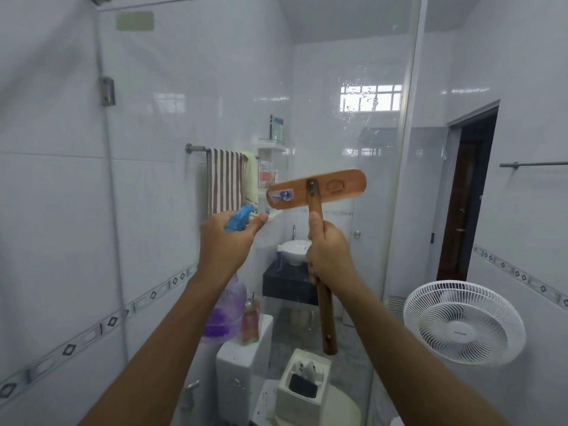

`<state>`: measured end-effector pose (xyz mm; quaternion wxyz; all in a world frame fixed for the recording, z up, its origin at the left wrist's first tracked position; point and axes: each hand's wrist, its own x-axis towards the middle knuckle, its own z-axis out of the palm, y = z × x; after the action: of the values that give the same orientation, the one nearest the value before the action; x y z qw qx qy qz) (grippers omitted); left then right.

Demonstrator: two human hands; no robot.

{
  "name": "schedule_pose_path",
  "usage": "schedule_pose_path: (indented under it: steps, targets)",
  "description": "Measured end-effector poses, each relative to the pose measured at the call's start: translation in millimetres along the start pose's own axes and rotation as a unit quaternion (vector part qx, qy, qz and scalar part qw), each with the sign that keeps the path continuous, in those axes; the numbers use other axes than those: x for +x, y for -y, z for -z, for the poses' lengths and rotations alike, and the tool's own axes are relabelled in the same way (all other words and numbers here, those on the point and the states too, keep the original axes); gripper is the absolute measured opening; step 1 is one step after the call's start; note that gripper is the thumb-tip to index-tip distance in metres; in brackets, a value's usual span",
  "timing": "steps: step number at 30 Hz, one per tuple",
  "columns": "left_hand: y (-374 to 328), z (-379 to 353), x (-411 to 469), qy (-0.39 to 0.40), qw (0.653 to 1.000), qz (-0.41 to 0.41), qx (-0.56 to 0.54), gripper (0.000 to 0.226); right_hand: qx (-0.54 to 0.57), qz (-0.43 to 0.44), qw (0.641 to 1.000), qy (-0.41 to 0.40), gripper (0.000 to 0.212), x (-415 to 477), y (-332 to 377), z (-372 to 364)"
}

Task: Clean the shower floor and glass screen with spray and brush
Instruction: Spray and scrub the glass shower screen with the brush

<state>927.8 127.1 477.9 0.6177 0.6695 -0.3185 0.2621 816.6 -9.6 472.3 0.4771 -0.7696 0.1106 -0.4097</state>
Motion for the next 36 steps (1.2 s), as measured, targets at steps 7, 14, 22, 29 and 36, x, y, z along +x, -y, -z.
schedule_pose_path:
  steps: [7, 14, 22, 29, 36]
  targets:
    - [1, 10, 14, -0.046, 0.999, 0.002, -0.024, 0.036, 0.053, 0.016, 0.998, -0.018, 0.047, 52, 73, 1]
    - [15, 37, 14, -0.058, 0.997, -0.036, 0.038, 0.038, 0.086, -0.005, 0.996, 0.022, 0.048, 6, 14, -27]
    - [15, 50, 22, -0.084, 0.994, -0.01, 0.069, 0.042, 0.13, 0.006, 0.989, 0.067, 0.05, 51, 57, -52]
    - [19, 67, 30, -0.09, 0.992, 0.073, 0.056, 0.04, 0.136, 0.023, 0.988, 0.071, 0.046, 59, 49, -65]
    - [29, 91, 45, -0.072, 0.994, 0.047, 0.071, 0.048, 0.15, 0.022, 0.986, 0.074, 0.044, 53, 42, -87]
